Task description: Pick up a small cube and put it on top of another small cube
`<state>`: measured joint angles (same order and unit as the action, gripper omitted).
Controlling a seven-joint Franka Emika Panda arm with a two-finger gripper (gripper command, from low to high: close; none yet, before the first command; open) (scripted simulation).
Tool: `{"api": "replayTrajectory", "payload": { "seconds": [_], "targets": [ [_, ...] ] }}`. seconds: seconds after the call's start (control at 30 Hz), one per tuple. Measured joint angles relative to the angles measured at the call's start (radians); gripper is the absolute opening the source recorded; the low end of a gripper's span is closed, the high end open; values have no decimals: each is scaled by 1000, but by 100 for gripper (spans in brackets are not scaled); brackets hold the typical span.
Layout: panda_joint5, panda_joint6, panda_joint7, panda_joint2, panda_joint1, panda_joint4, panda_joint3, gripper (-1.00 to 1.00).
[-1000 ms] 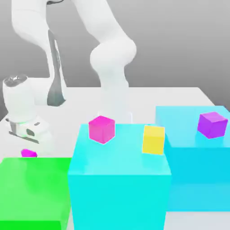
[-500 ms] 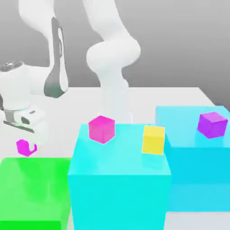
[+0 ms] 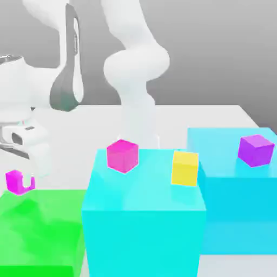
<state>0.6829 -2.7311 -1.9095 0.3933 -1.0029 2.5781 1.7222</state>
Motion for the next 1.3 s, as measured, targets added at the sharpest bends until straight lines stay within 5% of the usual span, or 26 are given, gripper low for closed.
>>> {"api": "replayTrajectory", "payload": {
  "seconds": [0.3, 0.57, 0.83, 1.1, 1.27, 1.3],
  "targets": [
    [-195, -50, 266, 56, -366, -150, -86, -100],
    [-215, 276, 22, 242, -532, -204, -205, -100],
    [-168, 604, -211, 319, -555, -234, -417, -100],
    [-23, 880, -389, 365, -456, -247, -690, -100],
    [41, 789, -401, 351, -461, -156, -593, -100],
    [55, 765, -397, 346, -466, -140, -571, 100]
  ]
}}
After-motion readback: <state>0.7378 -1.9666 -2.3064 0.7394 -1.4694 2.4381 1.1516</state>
